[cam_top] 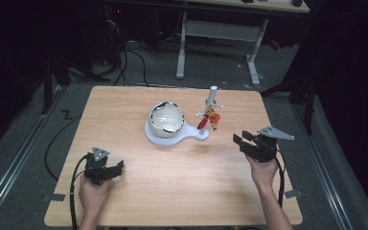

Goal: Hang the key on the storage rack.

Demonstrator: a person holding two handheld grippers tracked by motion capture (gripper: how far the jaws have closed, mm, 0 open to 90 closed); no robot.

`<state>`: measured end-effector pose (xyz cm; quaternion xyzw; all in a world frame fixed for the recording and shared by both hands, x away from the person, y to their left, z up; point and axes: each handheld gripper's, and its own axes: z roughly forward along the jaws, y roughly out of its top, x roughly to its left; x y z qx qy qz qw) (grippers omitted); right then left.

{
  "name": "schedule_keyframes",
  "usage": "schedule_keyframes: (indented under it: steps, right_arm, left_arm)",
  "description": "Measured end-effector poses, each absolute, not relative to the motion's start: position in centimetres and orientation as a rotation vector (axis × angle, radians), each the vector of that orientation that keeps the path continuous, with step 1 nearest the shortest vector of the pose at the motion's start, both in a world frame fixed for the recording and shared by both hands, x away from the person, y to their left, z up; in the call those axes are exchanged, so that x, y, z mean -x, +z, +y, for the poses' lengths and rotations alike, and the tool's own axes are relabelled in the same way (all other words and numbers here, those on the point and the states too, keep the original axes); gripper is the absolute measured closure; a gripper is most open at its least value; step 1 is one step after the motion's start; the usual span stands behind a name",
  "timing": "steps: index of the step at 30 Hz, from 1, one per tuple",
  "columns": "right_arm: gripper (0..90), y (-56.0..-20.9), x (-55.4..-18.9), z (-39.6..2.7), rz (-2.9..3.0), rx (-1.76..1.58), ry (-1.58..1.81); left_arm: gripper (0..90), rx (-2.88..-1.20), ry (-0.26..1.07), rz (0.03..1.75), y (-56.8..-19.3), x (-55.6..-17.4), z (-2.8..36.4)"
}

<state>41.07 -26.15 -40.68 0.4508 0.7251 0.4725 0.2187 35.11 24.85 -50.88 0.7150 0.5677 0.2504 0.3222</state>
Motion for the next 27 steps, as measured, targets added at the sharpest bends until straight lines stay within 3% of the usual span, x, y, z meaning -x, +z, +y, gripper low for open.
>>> schedule_keyframes:
  steps: [27]
  right_arm:
    - [53.4, -40.8, -38.9, -28.2, 1.971, -1.259, 1.334]
  left_arm:
    - [23.1, -1.878, 0.659, 1.491, -50.9, -35.1, 24.8]
